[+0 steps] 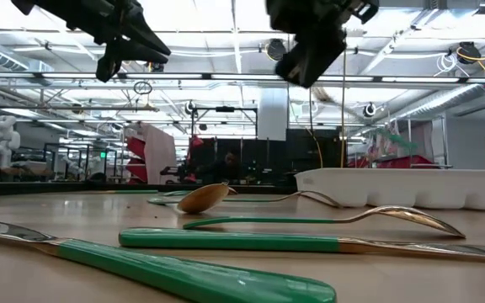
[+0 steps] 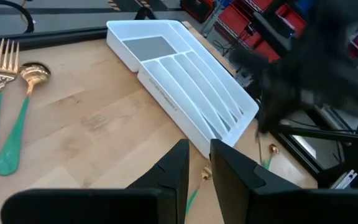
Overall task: Sort silverware
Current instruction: Put the top right green fork into the white cutlery tray
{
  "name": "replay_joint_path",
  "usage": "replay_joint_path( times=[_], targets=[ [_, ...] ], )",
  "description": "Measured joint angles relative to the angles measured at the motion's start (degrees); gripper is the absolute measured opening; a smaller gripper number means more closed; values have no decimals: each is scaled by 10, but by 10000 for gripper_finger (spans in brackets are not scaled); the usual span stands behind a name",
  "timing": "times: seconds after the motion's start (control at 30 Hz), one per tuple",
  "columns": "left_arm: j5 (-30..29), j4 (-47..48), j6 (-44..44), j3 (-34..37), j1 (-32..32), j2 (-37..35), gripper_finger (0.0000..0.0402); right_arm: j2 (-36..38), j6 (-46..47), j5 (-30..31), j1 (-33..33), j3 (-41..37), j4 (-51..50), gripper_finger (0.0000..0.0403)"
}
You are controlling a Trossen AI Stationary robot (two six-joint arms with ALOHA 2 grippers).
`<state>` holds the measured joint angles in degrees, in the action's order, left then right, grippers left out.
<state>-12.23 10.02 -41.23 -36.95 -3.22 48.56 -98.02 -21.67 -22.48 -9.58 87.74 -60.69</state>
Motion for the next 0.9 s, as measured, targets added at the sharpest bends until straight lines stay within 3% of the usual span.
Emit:
replay_joint_path(
  times=[0.33, 0.53, 0.73, 0.9],
  targets=[
    [0, 0, -6, 0, 4, 0, 73, 105, -10, -33, -228, -5, -50, 1],
    [0, 0, -20, 0, 5, 0, 73, 141, -38, -96, -355, -78, -48, 1],
    [-6, 0, -20, 0, 5, 0, 73, 146, -67, -124, -410, -195, -28, 1],
    [-30, 0, -20, 0, 5, 0, 73, 146, -70, -127, -420, -303, 70, 0]
  ],
)
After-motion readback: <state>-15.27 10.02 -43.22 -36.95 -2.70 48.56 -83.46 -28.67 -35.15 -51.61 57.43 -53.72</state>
